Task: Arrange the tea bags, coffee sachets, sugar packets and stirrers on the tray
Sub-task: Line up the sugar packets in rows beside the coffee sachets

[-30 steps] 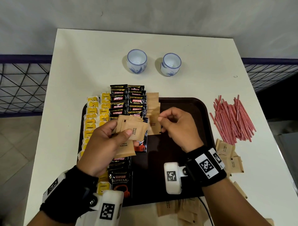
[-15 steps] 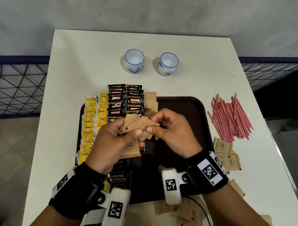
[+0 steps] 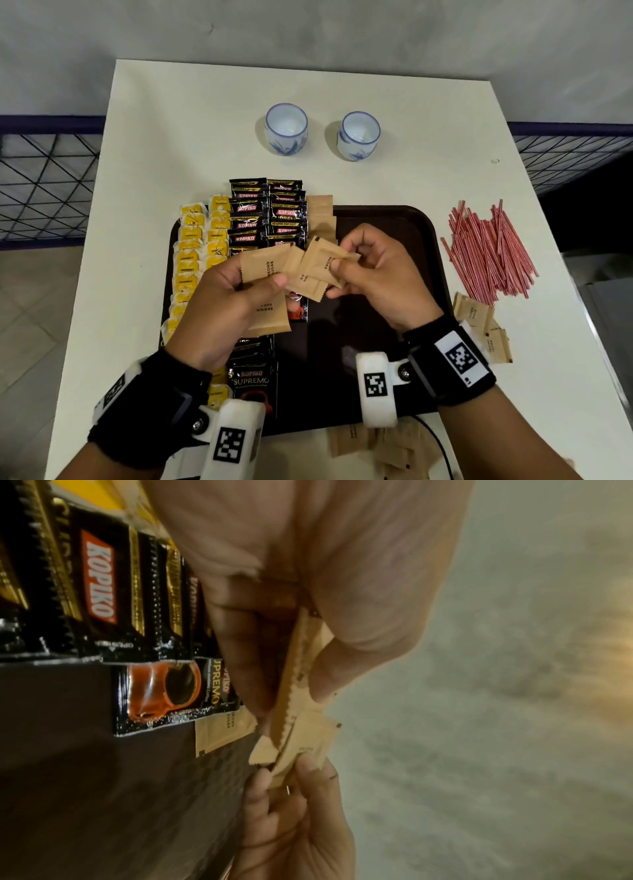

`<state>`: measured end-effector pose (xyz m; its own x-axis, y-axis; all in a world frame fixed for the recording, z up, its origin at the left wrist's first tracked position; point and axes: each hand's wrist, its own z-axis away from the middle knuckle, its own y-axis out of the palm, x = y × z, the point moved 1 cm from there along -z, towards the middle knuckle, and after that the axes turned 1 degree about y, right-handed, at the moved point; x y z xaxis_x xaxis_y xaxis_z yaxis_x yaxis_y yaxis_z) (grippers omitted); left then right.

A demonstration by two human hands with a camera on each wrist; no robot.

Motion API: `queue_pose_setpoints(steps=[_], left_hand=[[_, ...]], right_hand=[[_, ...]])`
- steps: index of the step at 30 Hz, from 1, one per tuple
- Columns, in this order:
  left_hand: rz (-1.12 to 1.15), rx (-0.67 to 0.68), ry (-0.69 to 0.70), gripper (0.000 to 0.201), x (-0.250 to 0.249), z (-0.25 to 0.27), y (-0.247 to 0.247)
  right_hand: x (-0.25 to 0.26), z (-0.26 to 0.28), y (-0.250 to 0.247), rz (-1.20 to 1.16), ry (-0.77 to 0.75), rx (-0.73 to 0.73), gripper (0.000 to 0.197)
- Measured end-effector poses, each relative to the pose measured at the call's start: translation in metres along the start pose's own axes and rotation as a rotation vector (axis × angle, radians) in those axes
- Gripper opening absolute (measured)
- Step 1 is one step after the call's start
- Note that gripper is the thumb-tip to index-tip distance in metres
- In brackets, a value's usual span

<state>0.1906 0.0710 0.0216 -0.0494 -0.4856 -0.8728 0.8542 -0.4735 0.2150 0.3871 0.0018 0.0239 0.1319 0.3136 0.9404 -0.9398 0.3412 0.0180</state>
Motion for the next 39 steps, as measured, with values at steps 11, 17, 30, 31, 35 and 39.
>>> queue_pose_setpoints(steps=[11,17,30,31,35,39], left_hand=[[-0.007,-0.135,0.012,0.025,0.000,0.001,-0.012],[0.016,-0.159,0.009,0.029,0.001,0.004,-0.023],[-0.013,-0.159,0.000,0.028,0.010,0.006,-0.025],[-0.012,-0.162,-0.001,0.027,0.010,0.006,-0.025],[-0.015,-0.161,-0.006,0.025,0.011,0.006,-0.025],[-0.015,-0.158,-0.012,0.026,0.012,0.006,-0.023]], right_hand=[[-0.005,-0.007,-0.027,0.067,-0.058,-0.192,0.033],[-0.016,-0.016,-0.038,0.247,0.056,-0.170,0.025],[-0.025,-0.043,-0.018,0.493,0.092,-0.085,0.024],[-0.025,-0.044,-0.017,0.497,0.092,-0.081,0.026],[-0.028,-0.047,-0.014,0.509,0.096,-0.079,0.029],[-0.029,-0.047,-0.013,0.515,0.077,-0.103,0.023]])
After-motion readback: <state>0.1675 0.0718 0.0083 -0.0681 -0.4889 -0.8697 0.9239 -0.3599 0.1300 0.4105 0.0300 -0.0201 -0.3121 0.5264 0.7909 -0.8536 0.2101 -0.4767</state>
